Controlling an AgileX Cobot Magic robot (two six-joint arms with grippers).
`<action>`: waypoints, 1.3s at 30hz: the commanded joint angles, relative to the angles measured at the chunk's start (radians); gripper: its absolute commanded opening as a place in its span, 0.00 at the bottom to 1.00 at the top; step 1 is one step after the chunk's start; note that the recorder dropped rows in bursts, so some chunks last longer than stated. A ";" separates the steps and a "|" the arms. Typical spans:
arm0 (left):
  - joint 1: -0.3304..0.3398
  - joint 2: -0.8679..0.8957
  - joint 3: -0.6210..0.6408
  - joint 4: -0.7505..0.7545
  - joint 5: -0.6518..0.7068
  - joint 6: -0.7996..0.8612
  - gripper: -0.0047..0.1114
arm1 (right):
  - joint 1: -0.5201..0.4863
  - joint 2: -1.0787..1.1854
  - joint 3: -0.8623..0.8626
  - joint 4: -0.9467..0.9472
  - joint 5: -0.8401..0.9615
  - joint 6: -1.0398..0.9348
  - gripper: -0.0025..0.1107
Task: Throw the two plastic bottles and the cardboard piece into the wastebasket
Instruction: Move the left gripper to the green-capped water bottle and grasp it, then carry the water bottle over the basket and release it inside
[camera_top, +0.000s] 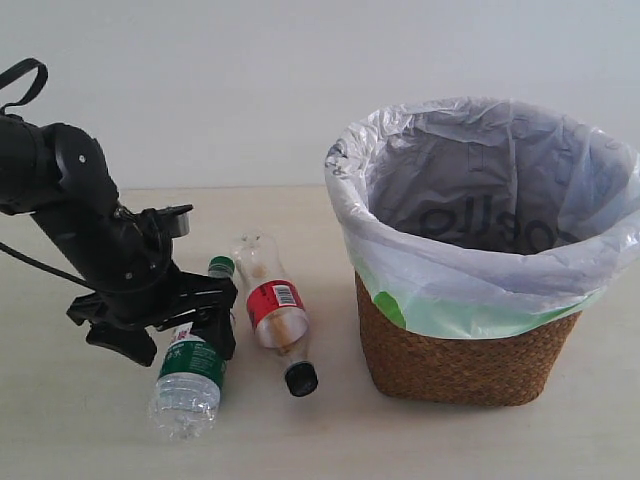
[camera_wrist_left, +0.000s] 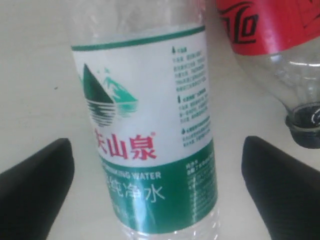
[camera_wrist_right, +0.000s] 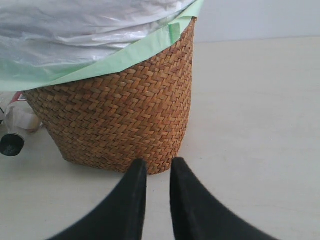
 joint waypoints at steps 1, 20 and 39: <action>0.001 0.025 0.005 0.002 -0.044 -0.010 0.77 | 0.001 -0.006 -0.001 0.000 -0.006 -0.006 0.14; 0.016 0.051 -0.010 -0.017 -0.056 0.043 0.07 | 0.001 -0.006 -0.001 0.000 -0.006 -0.006 0.14; 0.409 -0.346 0.087 0.118 0.241 0.028 0.07 | 0.001 -0.006 -0.001 0.000 -0.006 -0.006 0.14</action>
